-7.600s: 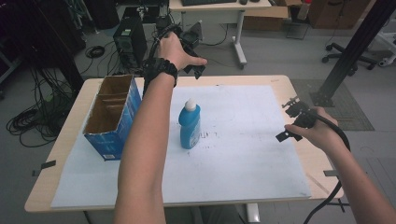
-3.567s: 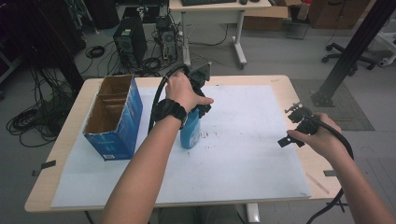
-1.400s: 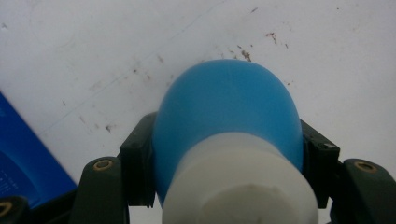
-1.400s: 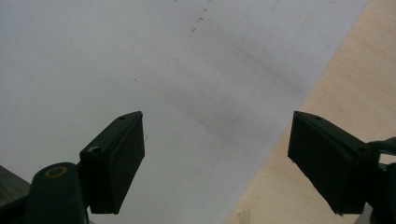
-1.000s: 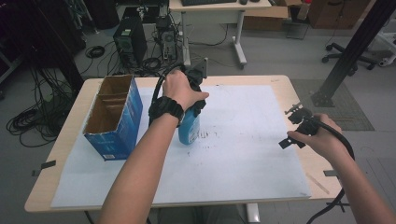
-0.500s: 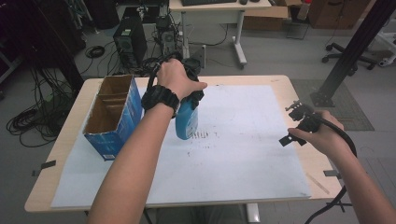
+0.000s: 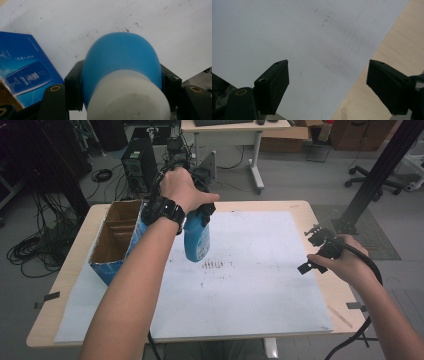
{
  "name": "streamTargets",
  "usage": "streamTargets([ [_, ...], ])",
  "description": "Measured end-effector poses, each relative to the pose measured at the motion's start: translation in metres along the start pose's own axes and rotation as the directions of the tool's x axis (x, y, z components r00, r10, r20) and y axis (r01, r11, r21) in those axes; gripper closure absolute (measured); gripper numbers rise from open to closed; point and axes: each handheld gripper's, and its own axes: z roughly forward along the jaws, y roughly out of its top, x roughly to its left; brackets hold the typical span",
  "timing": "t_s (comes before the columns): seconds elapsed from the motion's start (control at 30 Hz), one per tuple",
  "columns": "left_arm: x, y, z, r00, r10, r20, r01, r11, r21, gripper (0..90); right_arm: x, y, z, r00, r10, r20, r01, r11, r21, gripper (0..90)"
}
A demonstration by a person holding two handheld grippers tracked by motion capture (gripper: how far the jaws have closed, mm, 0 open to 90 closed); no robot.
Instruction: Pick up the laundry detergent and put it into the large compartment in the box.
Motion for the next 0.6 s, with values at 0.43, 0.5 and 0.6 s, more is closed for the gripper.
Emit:
streamTargets([
  [0.43, 0.006, 0.001, -0.023, 0.9999, -0.016, -0.005, 0.015, 0.9998, -0.009, 37.5, 0.003, 0.005, -0.008, 1.0, -0.008, 0.005, 0.008, 1.0, 0.001, 18.2],
  [0.5, 0.006, 0.002, -0.027, 0.9999, -0.015, -0.006, 0.015, 0.9998, -0.01, 37.5, 0.003, 0.006, -0.009, 0.9999, -0.009, 0.008, 0.009, 1.0, -0.001, 18.2],
  [0.6, 0.006, 0.003, -0.031, 0.9998, -0.018, -0.001, 0.018, 0.9998, -0.008, 37.5, 0.002, 0.006, -0.01, 0.9999, -0.007, 0.009, 0.007, 1.0, 0.0, 18.2],
])
